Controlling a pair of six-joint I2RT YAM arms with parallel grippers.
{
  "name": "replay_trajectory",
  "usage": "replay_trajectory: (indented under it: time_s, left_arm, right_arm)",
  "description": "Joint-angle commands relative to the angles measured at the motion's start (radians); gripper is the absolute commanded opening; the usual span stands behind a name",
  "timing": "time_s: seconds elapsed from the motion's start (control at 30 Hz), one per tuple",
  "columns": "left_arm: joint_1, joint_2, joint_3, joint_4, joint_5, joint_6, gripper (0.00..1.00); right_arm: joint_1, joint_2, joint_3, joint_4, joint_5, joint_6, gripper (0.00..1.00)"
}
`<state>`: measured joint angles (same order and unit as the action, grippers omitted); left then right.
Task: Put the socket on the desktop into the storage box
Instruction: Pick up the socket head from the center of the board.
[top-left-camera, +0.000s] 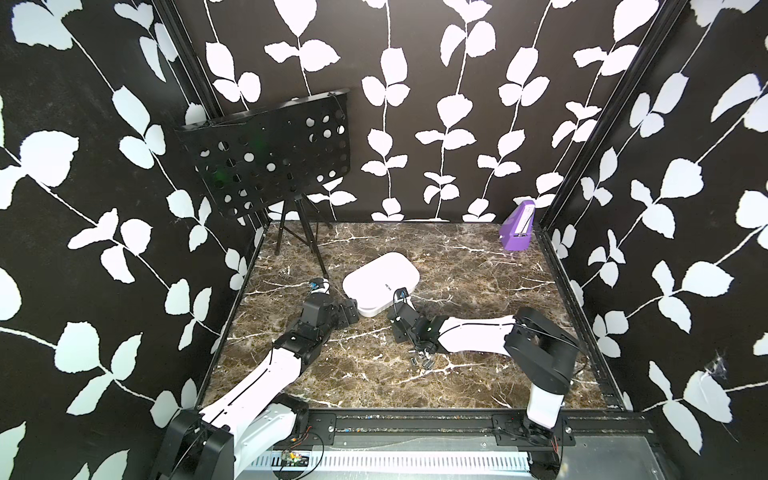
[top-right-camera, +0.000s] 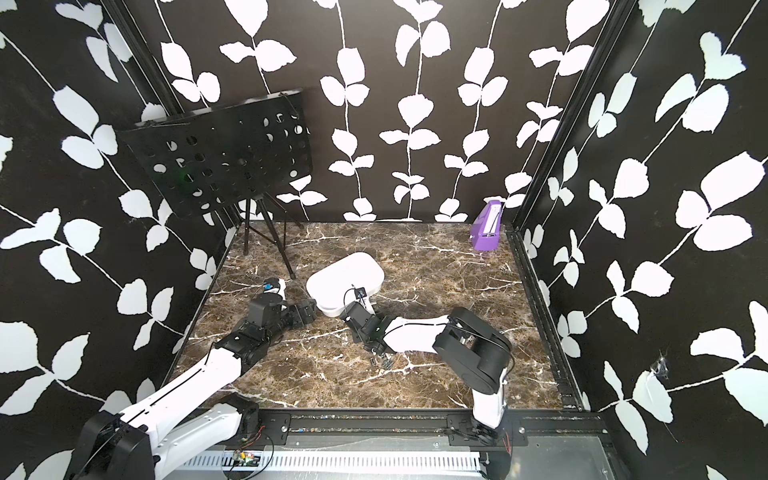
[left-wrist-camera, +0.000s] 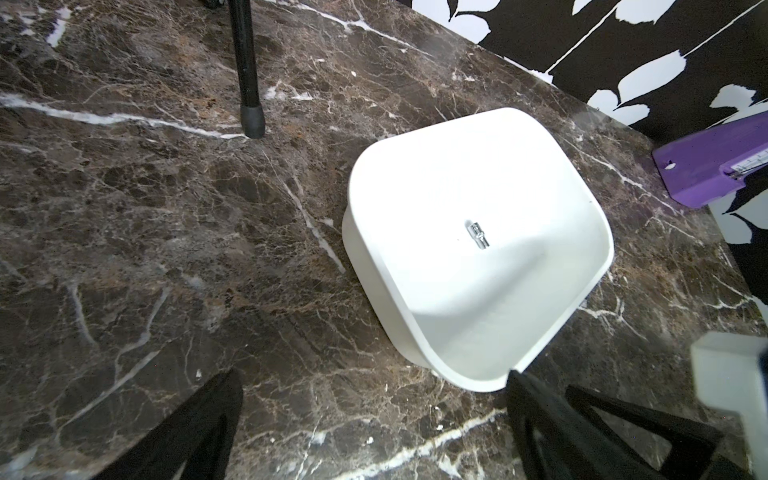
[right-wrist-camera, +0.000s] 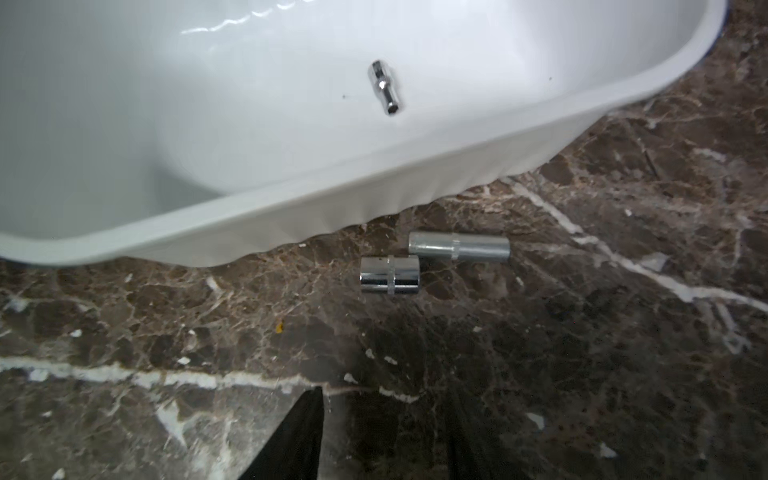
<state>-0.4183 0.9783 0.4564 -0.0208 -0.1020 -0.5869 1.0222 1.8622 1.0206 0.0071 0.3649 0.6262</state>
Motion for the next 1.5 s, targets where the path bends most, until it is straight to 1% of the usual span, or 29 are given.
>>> replay_trajectory:
  time_s: [0.0,0.1,0.37,1.0,1.27,1.47]
  left_arm:
    - [-0.003,-0.003,0.026,-0.016,0.011,-0.009,0.99]
    - [-0.003,-0.004,0.027,-0.015,0.014,-0.010,0.99]
    - [-0.002,-0.005,0.024,-0.016,0.009,-0.011,0.99]
    - [-0.003,-0.008,0.023,-0.016,0.008,-0.013,0.99]
    - [-0.003,-0.009,0.023,-0.016,0.008,-0.013,0.99]
    - [-0.003,-0.007,0.022,-0.014,0.007,-0.014,0.99]
  right_arm:
    - [0.004,0.016,0.038,0.051,0.056,0.031,0.51]
    - [0.003,0.042,0.049,0.050,0.073,0.034,0.53]
    - [-0.009,0.120,0.109,0.028,0.079,0.035,0.53]
    - [-0.057,0.186,0.138,0.032,0.053,0.063,0.49]
    - [-0.064,0.211,0.153,0.027,0.054,0.073,0.43]
    - [-0.065,0.226,0.170,0.014,0.054,0.077,0.37]
